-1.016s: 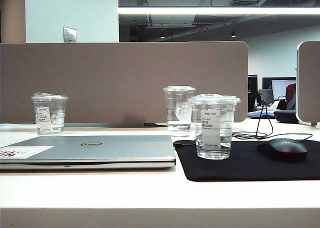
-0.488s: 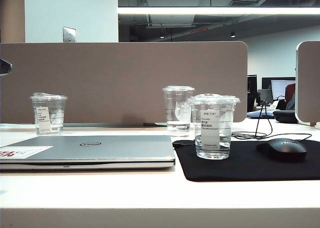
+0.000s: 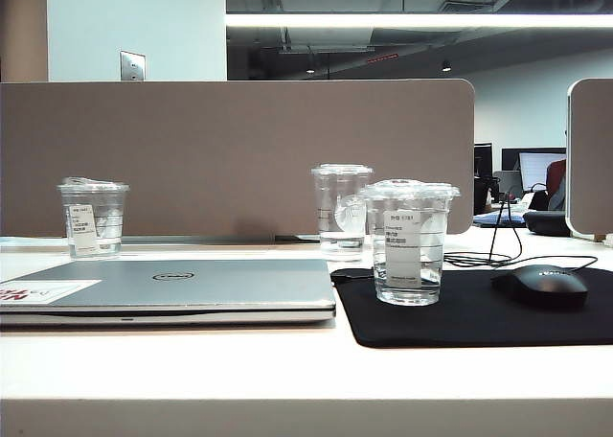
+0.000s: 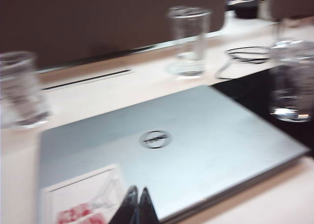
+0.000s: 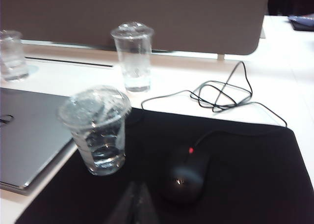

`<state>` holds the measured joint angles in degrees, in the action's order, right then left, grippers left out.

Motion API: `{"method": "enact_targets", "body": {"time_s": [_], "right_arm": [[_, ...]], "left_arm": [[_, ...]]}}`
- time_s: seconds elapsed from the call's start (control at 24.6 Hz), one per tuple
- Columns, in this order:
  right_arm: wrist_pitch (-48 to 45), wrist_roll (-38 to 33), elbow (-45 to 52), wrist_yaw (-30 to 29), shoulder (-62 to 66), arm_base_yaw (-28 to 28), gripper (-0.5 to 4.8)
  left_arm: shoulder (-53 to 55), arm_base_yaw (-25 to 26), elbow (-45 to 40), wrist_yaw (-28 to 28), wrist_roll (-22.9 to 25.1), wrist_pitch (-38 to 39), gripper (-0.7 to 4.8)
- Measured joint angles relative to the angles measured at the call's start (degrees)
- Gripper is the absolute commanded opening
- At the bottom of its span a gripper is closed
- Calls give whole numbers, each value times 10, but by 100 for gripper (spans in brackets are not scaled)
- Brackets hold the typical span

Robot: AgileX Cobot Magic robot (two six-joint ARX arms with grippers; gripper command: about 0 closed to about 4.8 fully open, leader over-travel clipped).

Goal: Pick up the coffee cup on the middle and place it on the right side of the laptop.

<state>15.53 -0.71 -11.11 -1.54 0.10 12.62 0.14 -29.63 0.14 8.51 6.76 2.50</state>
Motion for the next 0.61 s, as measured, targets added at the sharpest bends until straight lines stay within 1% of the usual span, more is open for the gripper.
{"method": "enact_targets", "body": {"time_s": [0.08,0.12,0.16,0.24,0.41,0.45,0.61], "right_arm": [[-16,0,12,11,0,0,-6],[-21,-1,17,16,0,0,-5],[-39,-1,30,29,0,0,-5],[-65,-1,56,41,0,0,-5],[-115,-1,100,46,0,0,-5],[-116,-1,107,53,0,0,-5],[-128,17,107,75,0,-1,-6]], "left_arm": [[0,30,0,-6,8,0,-6],[0,51,0,-9,10,0,-6],[0,87,0,-9,12,-1,-6],[0,125,0,-15,12,-8,-6],[0,168,0,-40,12,-23,-6],[0,189,0,-54,12,-23,-6],[0,234,0,-57,2,-23,-6]]}}
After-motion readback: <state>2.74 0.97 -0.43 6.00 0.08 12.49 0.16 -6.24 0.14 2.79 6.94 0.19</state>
